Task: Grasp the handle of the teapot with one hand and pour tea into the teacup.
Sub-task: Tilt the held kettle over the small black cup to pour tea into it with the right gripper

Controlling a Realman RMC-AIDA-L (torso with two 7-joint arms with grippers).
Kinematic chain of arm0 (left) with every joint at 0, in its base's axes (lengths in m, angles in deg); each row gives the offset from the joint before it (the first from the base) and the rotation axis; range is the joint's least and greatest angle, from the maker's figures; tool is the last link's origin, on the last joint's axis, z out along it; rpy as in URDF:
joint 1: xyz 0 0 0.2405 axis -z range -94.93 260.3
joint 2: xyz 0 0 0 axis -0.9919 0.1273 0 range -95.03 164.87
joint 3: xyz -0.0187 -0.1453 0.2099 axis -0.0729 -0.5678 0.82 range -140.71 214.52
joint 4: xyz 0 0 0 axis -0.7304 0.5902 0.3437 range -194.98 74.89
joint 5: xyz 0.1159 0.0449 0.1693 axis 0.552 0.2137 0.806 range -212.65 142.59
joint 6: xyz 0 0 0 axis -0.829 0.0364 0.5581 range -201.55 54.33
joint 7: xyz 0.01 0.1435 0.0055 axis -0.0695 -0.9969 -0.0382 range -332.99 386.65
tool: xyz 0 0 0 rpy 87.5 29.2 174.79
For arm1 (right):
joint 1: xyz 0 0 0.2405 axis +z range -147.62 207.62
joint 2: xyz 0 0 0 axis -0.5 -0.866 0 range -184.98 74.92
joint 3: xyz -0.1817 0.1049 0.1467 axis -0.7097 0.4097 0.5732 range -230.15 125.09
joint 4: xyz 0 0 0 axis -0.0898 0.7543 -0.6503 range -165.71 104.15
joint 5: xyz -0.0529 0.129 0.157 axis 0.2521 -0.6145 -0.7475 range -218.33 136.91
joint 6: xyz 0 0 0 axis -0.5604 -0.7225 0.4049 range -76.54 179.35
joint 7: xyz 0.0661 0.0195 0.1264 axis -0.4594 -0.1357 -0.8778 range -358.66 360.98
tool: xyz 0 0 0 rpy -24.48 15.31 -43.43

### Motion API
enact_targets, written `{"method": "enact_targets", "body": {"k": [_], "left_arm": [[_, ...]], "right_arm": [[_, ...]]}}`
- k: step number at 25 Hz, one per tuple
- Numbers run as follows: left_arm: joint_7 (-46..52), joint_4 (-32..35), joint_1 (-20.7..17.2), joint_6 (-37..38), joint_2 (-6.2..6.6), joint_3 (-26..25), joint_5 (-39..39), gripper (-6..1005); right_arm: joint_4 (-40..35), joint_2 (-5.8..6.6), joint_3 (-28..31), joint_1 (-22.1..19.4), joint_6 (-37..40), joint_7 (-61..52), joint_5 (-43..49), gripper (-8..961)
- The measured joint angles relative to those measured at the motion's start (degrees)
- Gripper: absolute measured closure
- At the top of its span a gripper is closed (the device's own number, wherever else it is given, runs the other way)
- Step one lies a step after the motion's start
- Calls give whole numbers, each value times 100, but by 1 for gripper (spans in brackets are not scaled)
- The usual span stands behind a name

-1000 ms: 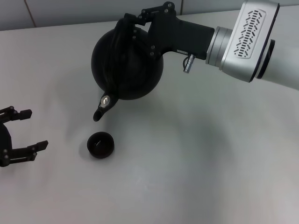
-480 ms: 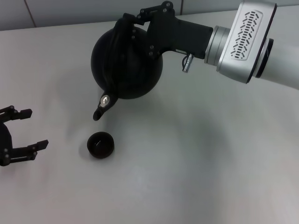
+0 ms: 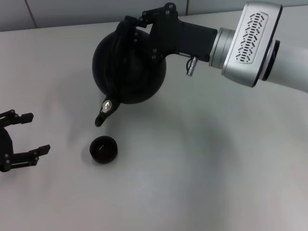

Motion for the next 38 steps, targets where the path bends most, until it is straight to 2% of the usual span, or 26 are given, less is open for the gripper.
{"method": "enact_targets", "body": {"k": [38], "left_arm": [[-23, -1, -16, -9, 2, 0, 0, 153]], "right_arm": [[-229, -8, -226, -41, 1, 312, 0, 862]]}}
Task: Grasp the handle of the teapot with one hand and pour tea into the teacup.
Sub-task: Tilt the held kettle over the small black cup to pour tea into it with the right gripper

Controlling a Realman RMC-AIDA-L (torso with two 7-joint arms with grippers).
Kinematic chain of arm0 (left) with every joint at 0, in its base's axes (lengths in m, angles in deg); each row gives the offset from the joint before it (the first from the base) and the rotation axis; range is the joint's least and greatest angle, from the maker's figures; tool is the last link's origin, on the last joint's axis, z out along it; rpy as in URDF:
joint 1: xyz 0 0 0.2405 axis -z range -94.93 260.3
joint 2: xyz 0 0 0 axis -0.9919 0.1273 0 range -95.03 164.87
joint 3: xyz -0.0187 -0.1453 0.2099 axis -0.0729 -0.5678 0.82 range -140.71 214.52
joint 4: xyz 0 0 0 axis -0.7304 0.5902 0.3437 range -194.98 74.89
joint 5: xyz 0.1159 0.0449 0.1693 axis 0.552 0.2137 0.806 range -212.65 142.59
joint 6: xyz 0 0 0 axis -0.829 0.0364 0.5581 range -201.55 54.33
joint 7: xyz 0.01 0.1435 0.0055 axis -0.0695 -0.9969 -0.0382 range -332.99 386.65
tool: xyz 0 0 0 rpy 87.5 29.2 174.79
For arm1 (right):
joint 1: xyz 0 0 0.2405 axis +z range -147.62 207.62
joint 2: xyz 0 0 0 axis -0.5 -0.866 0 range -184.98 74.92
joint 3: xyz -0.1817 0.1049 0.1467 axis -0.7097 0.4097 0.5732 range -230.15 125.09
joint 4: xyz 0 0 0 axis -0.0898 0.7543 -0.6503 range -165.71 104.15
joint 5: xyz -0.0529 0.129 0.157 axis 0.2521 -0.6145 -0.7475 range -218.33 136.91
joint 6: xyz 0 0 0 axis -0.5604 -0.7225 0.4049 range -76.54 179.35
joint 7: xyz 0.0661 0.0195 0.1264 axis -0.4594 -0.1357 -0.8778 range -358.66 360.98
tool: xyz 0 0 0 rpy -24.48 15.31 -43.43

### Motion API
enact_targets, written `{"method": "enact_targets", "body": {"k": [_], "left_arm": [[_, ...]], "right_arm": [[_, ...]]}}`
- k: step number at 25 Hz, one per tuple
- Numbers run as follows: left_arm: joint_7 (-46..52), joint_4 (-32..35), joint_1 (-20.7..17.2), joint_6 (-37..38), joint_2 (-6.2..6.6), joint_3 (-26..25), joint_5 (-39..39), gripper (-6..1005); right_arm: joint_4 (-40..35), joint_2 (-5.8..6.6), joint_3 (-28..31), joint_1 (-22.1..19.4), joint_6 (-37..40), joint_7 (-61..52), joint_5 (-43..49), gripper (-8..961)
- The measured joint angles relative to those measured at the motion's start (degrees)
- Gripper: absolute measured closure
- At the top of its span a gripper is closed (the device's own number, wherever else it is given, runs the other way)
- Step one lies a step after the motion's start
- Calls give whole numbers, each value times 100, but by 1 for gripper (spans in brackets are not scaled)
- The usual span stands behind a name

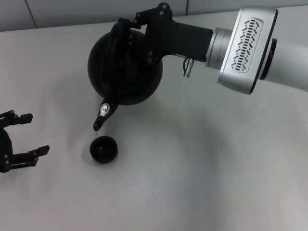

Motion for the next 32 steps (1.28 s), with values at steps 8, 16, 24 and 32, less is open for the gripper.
{"method": "enact_targets", "body": {"k": [8, 16, 24, 32], "left_arm": [[2, 0, 14, -5, 0, 0, 0, 153], [12, 0, 24, -9, -6, 0, 0, 153], [19, 0, 25, -9, -18, 0, 0, 152], [-1, -2, 17, -19, -18, 0, 0, 152]], "right_arm": [[1, 0, 0, 0, -1, 54, -1, 864], [11, 0, 0, 0, -9, 124, -1, 867], [-21, 0, -287, 0, -265, 247, -29, 866], [-34, -6, -308, -3, -277, 255, -56, 867]]}}
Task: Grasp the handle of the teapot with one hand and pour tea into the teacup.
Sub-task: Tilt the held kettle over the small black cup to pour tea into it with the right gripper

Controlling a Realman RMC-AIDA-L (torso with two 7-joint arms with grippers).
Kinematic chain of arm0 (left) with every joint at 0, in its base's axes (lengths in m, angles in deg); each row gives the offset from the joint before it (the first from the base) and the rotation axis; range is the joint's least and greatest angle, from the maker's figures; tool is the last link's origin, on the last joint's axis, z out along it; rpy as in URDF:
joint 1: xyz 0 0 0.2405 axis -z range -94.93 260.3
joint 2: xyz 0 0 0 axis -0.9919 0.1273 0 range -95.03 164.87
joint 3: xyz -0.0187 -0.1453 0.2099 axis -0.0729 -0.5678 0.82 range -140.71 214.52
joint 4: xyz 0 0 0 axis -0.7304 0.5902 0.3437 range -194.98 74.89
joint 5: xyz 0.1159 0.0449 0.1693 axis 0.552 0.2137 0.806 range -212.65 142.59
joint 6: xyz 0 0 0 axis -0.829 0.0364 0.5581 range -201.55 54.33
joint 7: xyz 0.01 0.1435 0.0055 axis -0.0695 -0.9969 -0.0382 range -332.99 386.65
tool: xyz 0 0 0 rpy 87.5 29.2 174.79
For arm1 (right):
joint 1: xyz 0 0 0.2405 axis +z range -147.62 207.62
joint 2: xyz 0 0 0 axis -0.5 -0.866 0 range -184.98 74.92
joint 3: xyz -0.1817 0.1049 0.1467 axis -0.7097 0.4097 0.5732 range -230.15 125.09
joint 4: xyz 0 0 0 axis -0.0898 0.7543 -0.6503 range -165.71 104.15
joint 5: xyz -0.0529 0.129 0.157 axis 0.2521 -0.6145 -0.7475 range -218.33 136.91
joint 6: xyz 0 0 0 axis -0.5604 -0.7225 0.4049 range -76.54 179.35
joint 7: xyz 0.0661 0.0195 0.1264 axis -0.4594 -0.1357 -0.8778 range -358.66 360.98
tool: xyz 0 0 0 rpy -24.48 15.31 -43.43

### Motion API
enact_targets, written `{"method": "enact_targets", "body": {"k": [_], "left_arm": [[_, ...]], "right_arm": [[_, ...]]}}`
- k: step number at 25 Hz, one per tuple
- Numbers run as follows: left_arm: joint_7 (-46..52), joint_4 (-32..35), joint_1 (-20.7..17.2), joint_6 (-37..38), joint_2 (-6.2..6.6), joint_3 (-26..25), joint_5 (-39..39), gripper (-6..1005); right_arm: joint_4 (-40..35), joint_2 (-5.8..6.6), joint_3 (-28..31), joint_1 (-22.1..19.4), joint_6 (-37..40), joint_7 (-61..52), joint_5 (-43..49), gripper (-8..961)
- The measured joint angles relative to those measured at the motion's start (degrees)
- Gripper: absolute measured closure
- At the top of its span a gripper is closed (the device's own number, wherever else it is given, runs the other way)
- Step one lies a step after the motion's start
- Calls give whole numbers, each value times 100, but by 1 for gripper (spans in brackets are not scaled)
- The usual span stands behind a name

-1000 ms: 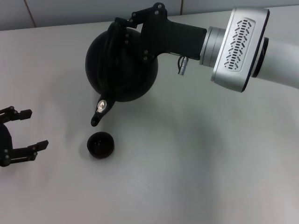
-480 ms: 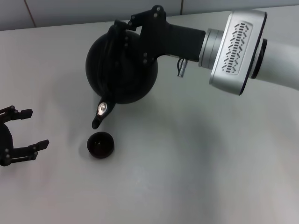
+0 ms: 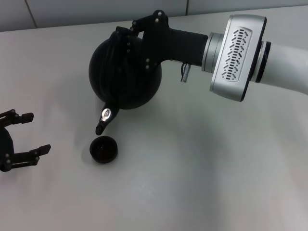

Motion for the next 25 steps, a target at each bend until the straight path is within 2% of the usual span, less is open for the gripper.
{"method": "enact_targets", "body": {"k": [25], "left_arm": [[-2, -6, -4, -42, 1, 0, 0, 152]], "right_arm": [[-89, -3, -133, -5, -19, 127, 29, 870]]}}
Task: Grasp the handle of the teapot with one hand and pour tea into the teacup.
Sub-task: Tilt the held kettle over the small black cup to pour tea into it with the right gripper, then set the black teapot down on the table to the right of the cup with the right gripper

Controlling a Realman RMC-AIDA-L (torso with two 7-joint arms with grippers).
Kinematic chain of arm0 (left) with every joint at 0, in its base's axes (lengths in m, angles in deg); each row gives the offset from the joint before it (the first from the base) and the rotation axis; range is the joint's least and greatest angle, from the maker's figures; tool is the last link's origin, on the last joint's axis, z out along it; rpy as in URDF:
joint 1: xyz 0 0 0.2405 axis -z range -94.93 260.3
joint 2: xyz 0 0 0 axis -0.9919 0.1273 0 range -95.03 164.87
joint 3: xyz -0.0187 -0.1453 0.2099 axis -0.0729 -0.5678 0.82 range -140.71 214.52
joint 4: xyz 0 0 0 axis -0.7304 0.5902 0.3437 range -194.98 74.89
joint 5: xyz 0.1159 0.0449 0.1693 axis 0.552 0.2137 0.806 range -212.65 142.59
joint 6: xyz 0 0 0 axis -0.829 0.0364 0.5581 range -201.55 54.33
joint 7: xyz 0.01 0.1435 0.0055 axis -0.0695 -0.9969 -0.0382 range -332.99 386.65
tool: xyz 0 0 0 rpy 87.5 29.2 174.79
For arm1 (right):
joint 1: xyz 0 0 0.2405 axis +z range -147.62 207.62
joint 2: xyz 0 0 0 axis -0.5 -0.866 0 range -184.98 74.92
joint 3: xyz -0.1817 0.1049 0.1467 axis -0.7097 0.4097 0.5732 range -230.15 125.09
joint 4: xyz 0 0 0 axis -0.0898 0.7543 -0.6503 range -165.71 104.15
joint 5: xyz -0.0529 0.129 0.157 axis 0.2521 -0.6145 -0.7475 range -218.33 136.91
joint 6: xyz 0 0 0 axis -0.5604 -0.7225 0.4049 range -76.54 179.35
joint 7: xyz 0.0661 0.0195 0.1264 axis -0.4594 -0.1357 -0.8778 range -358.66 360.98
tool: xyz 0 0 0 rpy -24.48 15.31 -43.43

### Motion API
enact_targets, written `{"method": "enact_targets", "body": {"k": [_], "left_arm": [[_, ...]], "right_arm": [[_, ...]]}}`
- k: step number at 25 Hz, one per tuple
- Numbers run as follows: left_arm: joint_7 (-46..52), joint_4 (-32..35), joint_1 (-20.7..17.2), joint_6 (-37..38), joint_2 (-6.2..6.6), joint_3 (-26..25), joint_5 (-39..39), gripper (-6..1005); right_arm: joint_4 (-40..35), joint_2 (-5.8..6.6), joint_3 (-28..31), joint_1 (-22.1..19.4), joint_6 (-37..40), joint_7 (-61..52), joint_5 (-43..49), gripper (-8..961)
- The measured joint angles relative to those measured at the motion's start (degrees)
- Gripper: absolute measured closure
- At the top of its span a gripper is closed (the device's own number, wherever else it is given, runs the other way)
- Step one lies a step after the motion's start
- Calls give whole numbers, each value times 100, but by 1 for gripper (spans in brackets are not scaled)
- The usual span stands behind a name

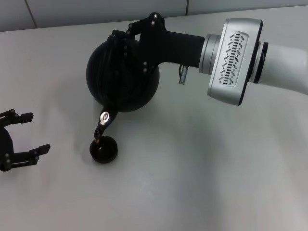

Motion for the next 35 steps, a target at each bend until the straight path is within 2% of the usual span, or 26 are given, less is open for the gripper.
{"method": "enact_targets", "body": {"k": [16, 24, 34, 35], "left_arm": [[-8, -22, 20, -32, 0, 0, 0, 153], [-7, -1, 11, -36, -26, 0, 0, 153], [-16, 0, 18, -25, -54, 0, -25, 153], [-20, 1, 19, -18, -54, 0, -36, 153]], "right_arm": [[28, 0, -7, 0, -4, 11, -20, 872], [44, 0, 51, -63, 8, -332, -37, 872], [108, 8, 67, -405, 112, -870, -1057, 871], [117, 15, 132, -476, 181, -1178, -1169, 871]]}}
